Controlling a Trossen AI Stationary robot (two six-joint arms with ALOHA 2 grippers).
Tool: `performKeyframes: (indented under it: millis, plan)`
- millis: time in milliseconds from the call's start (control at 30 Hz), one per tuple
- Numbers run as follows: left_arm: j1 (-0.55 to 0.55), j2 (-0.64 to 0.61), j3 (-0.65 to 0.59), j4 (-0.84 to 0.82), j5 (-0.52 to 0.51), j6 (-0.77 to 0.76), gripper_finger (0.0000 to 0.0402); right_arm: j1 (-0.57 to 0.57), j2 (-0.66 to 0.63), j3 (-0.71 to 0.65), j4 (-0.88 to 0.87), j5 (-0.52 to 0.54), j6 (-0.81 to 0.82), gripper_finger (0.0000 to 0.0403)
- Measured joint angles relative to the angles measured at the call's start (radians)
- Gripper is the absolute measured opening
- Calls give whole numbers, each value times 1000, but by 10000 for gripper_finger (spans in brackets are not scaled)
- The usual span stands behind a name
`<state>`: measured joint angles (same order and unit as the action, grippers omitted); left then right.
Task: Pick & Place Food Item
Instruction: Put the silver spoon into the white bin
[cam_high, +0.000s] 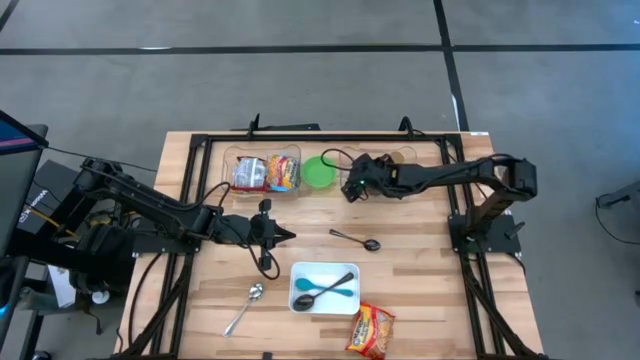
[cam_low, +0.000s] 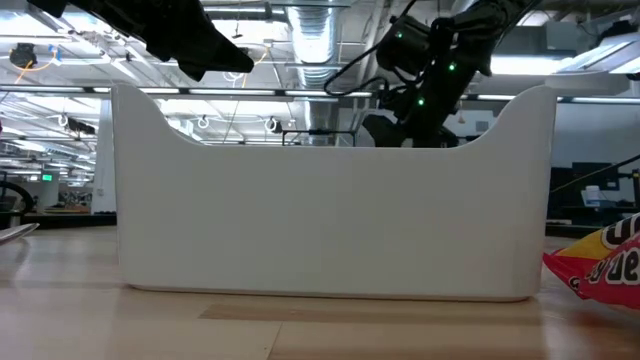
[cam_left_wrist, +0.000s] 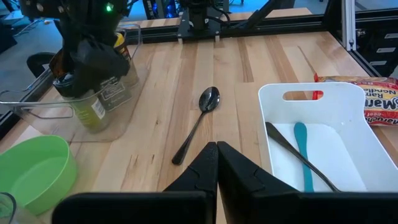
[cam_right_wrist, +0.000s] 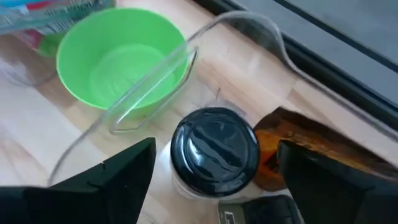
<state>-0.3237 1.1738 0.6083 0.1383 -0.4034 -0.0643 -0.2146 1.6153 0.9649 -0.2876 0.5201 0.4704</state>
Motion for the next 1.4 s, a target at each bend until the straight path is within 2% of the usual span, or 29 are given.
performKeyframes:
  millis: [367,567,967,1400]
  plan:
    - [0,0,0,0,0,0,4,14,-141,0,-20,1,0,330]
    - [0,0,0,0,0,0,4,62,-229,0,-35,1,-10,330]
    - [0,0,0,0,0,0,4,331,-289,0,-52,1,-31,329]
    - [0,0,0,0,0,0,4,630,-285,0,-93,1,179,329]
